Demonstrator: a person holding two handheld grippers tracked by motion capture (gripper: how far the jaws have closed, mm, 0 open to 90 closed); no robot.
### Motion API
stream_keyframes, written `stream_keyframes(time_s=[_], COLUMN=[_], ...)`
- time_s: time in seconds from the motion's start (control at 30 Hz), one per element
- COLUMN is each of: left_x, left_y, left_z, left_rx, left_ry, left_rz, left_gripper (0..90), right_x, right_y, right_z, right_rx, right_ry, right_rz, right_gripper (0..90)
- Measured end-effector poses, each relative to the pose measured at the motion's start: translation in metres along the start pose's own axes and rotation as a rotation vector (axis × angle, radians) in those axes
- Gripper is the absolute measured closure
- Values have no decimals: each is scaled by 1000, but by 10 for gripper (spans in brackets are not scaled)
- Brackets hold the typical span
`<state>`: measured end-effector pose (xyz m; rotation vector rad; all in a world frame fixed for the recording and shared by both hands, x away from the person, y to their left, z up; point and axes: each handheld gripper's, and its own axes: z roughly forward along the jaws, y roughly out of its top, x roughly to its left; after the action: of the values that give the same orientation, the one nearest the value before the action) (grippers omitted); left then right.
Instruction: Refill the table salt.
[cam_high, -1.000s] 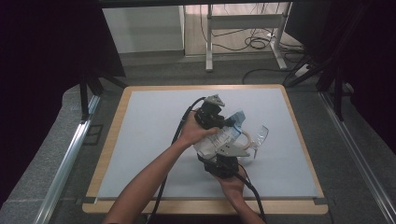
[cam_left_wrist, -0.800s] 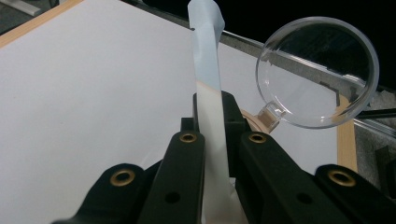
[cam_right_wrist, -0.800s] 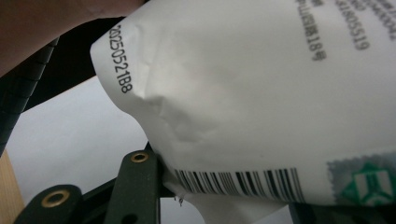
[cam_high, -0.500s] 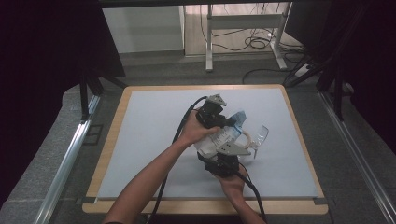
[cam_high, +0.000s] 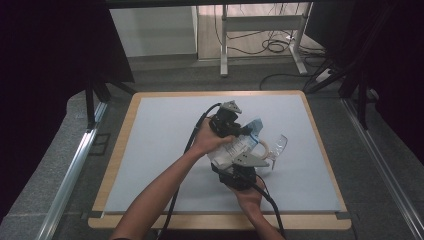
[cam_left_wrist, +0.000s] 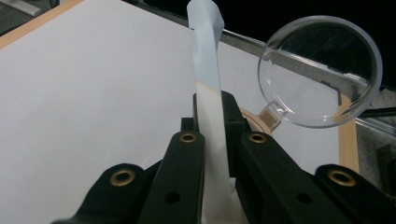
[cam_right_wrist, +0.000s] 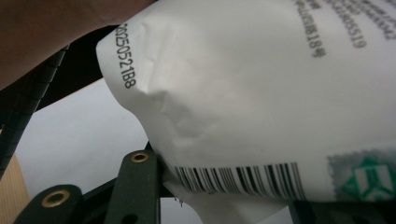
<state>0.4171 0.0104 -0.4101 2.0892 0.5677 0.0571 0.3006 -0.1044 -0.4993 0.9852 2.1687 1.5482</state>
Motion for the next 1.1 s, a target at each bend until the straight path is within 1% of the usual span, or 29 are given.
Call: stream_keyframes(time_s=[0.17, 0.27, 0.37, 0.67, 0.97, 1.1], left_x=[0, 0, 0, -2, -2, -2], left_y=[1, 1, 3, 6, 8, 8], left_z=[2, 2, 2, 5, 8, 8], left_rx=[6, 7, 11, 30, 43, 47], left_ry=[3, -2, -1, 4, 6, 8], left_rz=[2, 1, 8, 20, 25, 27], left_gripper=[897, 897, 897, 897, 897, 897], right_x=[0, 1, 1, 1, 1, 1], right_y=[1, 2, 3, 6, 8, 8], right_z=[0, 0, -1, -2, -2, -2], right_rx=[-6, -13, -18, -25, -34, -35], right_ry=[3, 6, 6, 6, 8, 10], right_rz=[11, 25, 30, 73, 96, 92], right_gripper=[589, 589, 589, 589, 589, 589])
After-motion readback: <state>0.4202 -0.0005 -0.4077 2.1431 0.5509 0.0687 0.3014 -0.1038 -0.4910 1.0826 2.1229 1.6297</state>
